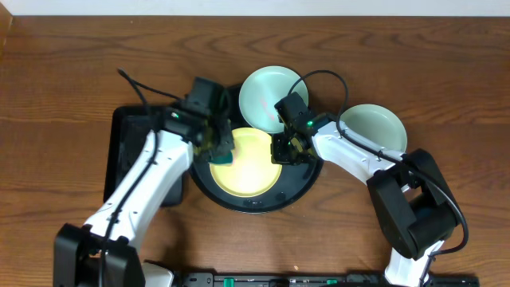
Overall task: Clean dirty plates on tray and stack at the side
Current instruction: 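Scrub the yellow plate with the sponge in the left gripper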
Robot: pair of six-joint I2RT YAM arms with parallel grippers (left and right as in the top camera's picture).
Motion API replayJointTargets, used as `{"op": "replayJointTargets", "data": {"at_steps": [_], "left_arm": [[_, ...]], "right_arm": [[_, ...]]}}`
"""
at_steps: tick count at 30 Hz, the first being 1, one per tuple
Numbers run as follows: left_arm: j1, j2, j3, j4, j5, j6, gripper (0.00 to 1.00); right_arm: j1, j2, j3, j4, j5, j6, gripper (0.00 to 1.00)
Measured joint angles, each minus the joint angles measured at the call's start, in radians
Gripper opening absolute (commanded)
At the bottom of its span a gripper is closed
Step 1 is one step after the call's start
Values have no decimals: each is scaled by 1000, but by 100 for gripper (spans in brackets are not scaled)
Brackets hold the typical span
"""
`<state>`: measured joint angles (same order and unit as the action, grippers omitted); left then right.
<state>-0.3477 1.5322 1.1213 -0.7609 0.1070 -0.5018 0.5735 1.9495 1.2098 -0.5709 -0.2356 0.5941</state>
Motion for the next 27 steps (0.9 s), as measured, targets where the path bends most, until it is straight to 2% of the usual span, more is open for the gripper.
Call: {"op": "replayJointTargets", "data": {"at_steps": [4, 15, 23, 27], "left_arm": [[-34, 29, -70, 94, -2, -19, 7], [-42, 217, -83, 126, 51, -10, 7], [-41, 233, -83, 177, 237, 192, 7], [-41, 240, -83, 212, 291, 243, 7]], "right_arm": [[0, 0, 0, 0, 0, 0, 1], [0, 0, 0, 0, 0, 0, 1], [0, 0, 0, 2, 3, -2, 1], [0, 0, 0, 2, 3, -3, 1]]}}
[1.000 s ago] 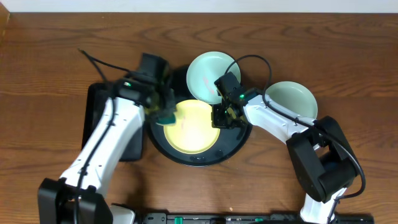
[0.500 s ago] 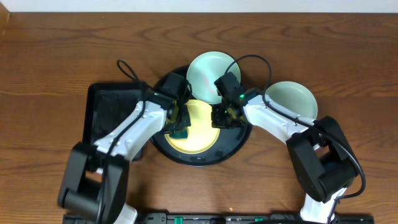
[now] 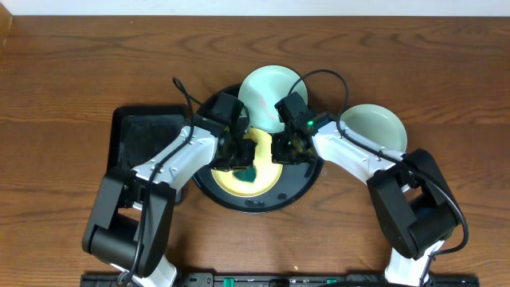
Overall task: Clean dirty plates on tray and stack at the side
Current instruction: 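Scrub the yellow plate with the sponge in the left gripper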
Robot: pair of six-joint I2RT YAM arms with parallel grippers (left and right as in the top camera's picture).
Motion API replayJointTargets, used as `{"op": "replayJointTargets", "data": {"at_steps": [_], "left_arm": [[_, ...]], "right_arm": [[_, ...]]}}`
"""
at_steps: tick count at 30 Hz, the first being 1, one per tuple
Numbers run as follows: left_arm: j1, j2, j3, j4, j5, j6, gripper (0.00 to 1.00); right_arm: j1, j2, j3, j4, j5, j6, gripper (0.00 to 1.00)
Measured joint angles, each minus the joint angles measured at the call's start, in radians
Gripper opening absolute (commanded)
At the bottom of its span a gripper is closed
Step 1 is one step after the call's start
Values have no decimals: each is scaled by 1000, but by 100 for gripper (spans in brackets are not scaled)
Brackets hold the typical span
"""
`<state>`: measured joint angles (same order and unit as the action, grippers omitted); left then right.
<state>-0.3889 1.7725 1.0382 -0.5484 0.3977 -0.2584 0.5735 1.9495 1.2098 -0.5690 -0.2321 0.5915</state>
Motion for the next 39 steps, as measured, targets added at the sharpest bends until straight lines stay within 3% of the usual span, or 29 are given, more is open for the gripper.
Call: {"op": "replayJointTargets", "data": {"at_steps": [3, 9, 13, 17, 24, 29, 32, 39], "left_arm": [[0, 1, 0, 6, -30, -29, 7], [-13, -6, 9, -53, -256, -244, 8], [-14, -7, 13, -86, -336, -311, 7], [-8, -7, 14, -88, -288, -250, 7], [11, -5, 9, -57, 16, -37, 7], [5, 5, 0, 28, 113, 8, 7], [4, 5, 0, 74, 93, 5, 7], [0, 4, 3, 52, -148, -103, 7]], "right_arm": [[0, 0, 0, 0, 0, 0, 1], [2, 3, 0, 0, -20, 0, 1], [2, 4, 0, 0, -24, 0, 1], [2, 4, 0, 0, -24, 0, 1], [0, 4, 0, 5, -14, 0, 1], [0, 4, 1, 4, -14, 0, 1], [0, 4, 1, 4, -14, 0, 1], [2, 4, 1, 6, -23, 0, 1]]}}
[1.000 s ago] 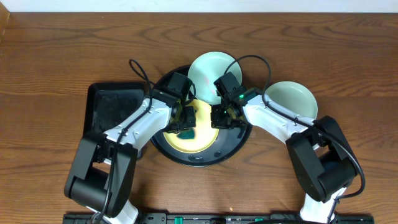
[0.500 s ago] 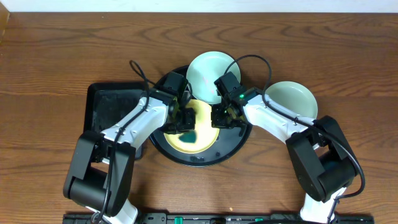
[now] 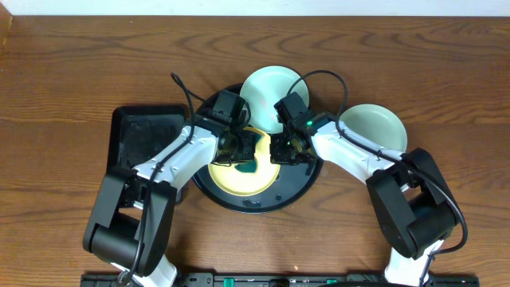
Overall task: Clean dirty plates on tray and stack at the side
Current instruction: 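Scrub the yellow plate with the sponge in the left gripper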
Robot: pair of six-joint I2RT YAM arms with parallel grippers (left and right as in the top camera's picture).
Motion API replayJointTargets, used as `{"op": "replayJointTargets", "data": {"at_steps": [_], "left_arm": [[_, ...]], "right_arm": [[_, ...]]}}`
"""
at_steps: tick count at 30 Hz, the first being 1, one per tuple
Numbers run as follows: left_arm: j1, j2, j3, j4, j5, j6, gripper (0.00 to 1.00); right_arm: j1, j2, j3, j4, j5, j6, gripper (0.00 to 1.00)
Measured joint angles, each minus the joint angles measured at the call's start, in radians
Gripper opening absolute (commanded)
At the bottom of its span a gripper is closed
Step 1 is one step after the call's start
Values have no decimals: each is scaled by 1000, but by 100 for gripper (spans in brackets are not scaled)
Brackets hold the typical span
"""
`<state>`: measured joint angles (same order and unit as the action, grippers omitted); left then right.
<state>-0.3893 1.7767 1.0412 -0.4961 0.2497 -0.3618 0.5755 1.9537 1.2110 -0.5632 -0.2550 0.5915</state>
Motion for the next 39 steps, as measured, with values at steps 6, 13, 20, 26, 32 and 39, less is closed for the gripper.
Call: {"op": "replayJointTargets", "data": {"at_steps": [6, 13, 20, 26, 32, 39], "left_arm": [[-6, -10, 14, -128, -210, -118, 8], [3, -10, 19, -188, -124, -8, 7], [11, -8, 4, -153, 178, 216, 7], [5, -3, -3, -53, 150, 230, 8], [-9, -4, 6, -15, -130, 85, 7], [-5, -16, 68, -163, -341, 41, 7]], "right_arm": [[0, 2, 0, 0, -3, 0, 1], [0, 2, 0, 0, 3, 0, 1], [-2, 2, 2, -1, 11, 0, 1], [-2, 2, 2, -2, 11, 0, 1], [-1, 2, 2, 3, 5, 0, 1], [-1, 2, 3, 3, 4, 0, 1]]}}
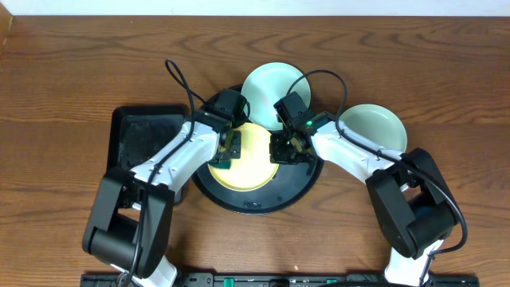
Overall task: Clean dirty plates on tray and stack at the side
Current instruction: 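Scrub the yellow plate with the sponge in the left gripper, then move the left gripper with sponge back over the black dish, then lift the yellow plate by its rim with the right gripper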
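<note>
A yellow plate (249, 163) lies on the round black tray (259, 201) in the overhead view. My left gripper (225, 153) is shut on a dark green sponge (221, 159), which is pressed on the plate's left part. At the plate's right rim sits my right gripper (284, 151), which looks shut on that rim. Behind them a pale green plate (272, 86) overlaps the tray's back edge. A second pale green plate (374, 127) rests on the table to the right.
A black rectangular tray (142, 137) lies on the left, under my left arm. Both arms cross over the round tray. Cables loop above each wrist. Bare wooden table surrounds the trays.
My left gripper has moved the sponge from the middle of the yellow plate to its left part. The right gripper and all the plates are where they were.
The sponge was first at the yellow plate's left rim. It was then on the plate's centre at two moments, and now it is back on the left part. All along my right gripper stayed at the plate's right rim.
</note>
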Robot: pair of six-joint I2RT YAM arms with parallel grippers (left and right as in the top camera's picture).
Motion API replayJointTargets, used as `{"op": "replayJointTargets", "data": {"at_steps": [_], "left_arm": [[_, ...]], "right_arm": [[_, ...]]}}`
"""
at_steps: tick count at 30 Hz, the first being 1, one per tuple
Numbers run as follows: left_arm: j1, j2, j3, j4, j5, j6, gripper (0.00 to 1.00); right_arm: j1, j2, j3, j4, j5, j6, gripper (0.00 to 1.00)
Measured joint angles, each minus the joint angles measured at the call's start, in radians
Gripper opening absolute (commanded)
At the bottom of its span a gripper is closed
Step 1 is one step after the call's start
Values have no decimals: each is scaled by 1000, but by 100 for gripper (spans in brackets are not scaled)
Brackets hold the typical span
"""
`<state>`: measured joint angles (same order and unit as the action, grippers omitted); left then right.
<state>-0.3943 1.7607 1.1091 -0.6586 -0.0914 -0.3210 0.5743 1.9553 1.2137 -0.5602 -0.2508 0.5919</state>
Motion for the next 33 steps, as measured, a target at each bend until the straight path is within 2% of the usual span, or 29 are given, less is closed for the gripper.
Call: {"op": "replayJointTargets", "data": {"at_steps": [8, 13, 18, 25, 33], "left_arm": [[81, -195, 81, -217, -57, -21, 7], [233, -327, 89, -301, -49, -23, 7], [410, -352, 89, -314, -47, -23, 7], [544, -322, 89, -315, -6, -23, 8], [557, -247, 89, -315, 66, -23, 8]], "right_arm": [[0, 0, 1, -1, 3, -8, 1], [0, -5, 2, -7, 5, -55, 1], [21, -68, 2, -40, 64, -109, 1], [117, -295, 3, -99, 334, -214, 1], [226, -420, 3, -125, 716, -314, 1]]}}
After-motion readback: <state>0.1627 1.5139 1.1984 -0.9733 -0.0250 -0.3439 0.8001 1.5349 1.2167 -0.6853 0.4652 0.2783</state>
